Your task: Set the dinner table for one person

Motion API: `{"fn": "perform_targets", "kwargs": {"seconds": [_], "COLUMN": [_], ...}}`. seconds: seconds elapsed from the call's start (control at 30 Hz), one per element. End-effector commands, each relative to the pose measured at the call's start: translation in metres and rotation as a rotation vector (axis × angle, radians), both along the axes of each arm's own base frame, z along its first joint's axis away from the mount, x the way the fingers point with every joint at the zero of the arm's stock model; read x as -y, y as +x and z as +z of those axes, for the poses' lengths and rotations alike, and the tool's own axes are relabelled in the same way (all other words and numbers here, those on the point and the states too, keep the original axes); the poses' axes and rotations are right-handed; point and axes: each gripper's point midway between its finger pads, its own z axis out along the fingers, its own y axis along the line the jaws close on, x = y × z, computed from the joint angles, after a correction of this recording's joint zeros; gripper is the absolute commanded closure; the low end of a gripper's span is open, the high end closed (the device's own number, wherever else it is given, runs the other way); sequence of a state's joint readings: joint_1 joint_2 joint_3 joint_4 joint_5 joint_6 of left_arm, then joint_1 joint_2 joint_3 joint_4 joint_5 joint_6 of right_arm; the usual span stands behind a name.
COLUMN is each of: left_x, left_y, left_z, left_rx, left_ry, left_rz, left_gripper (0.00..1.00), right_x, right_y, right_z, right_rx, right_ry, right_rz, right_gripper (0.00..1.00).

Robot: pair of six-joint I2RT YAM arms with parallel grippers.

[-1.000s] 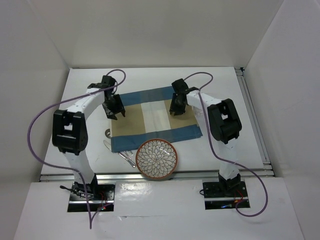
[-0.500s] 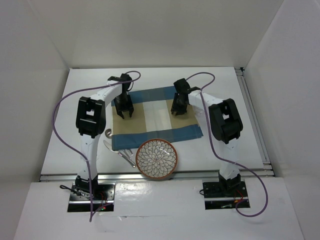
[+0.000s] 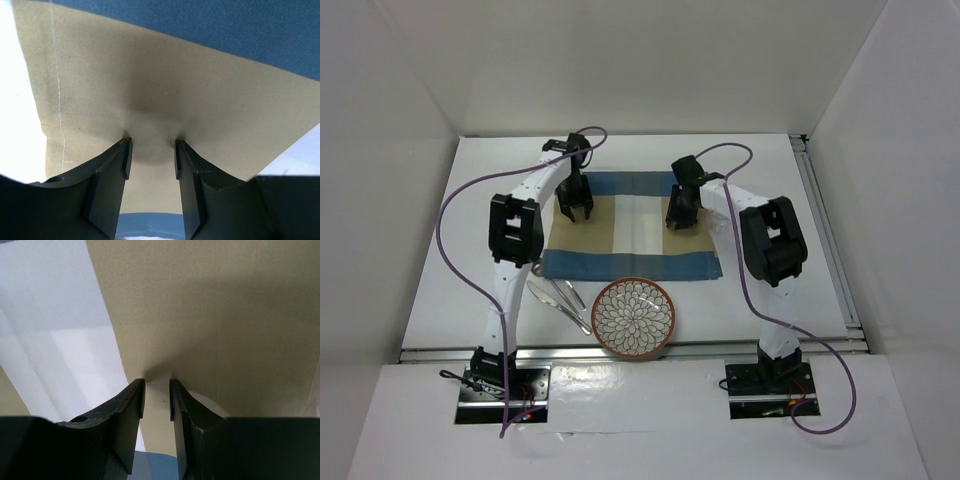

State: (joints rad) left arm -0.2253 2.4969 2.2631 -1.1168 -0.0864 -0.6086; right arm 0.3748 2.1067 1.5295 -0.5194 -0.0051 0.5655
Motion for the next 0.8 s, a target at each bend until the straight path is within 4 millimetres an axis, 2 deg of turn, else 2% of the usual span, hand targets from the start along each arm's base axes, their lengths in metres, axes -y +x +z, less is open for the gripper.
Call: {"fn": "perform_targets", "kwargs": {"seconds": [0.0, 0.03, 0.1, 0.13, 0.2, 0.23, 0.33, 0.37, 0.43, 0.57, 0.6, 0.67, 0.7, 0.77], "left_x": [0.003, 0.002, 0.002, -0.001, -0.002, -0.002, -0.005, -0.004, -0.005, -0.001, -0.001, 0.0, 0.0, 0.001], "left_y": [0.017, 0.011, 0.009, -0.001, -0.004, -0.005, -0.01, -0.006, -0.007, -0.001, -0.001, 0.002, 0.003, 0.001], "left_z": [-0.027, -0.032, -0.026, -0.033, -0.031, -0.023, -0.016, -0.006, -0.004, 0.019, 0.024, 0.045, 0.052, 0.075], "left_rx": [0.014, -0.007, 0.005, -0.022, -0.017, -0.005, -0.003, 0.027, 0.027, 0.071, 0.082, 0.125, 0.14, 0.174], "left_ry": [-0.026, -0.022, -0.024, -0.017, -0.018, -0.021, -0.009, -0.015, -0.015, -0.038, -0.041, -0.05, -0.053, -0.067], "left_rz": [-0.018, -0.017, -0.018, -0.026, -0.026, -0.027, -0.025, -0.025, -0.025, -0.018, -0.018, -0.019, -0.019, -0.031], "left_gripper": [0.44, 0.44, 0.44, 0.44, 0.44, 0.44, 0.45, 0.45, 0.44, 0.41, 0.41, 0.4, 0.4, 0.4], "right_x": [0.026, 0.03, 0.031, 0.031, 0.029, 0.029, 0.029, 0.027, 0.025, 0.015, 0.012, 0.01, 0.009, 0.008], "right_y": [-0.014, -0.011, -0.011, -0.011, -0.012, -0.012, -0.012, -0.007, -0.001, 0.014, 0.02, 0.024, 0.028, 0.027], "right_z": [-0.041, -0.044, -0.046, -0.046, -0.046, -0.046, -0.038, -0.03, -0.023, 0.007, 0.025, 0.045, 0.068, 0.09], "right_rx": [-0.111, -0.115, -0.124, -0.124, -0.127, -0.127, -0.113, -0.093, -0.077, -0.032, -0.004, 0.036, 0.072, 0.112], "right_ry": [-0.116, -0.116, -0.123, -0.123, -0.113, -0.113, -0.108, -0.1, -0.094, -0.073, -0.063, -0.072, -0.059, -0.059], "right_rz": [-0.007, -0.017, -0.009, -0.009, -0.004, -0.004, -0.004, -0.005, -0.006, -0.008, -0.009, -0.002, -0.004, -0.016], "right_gripper": [0.62, 0.62, 0.62, 0.62, 0.62, 0.62, 0.62, 0.62, 0.62, 0.56, 0.53, 0.51, 0.48, 0.48]}}
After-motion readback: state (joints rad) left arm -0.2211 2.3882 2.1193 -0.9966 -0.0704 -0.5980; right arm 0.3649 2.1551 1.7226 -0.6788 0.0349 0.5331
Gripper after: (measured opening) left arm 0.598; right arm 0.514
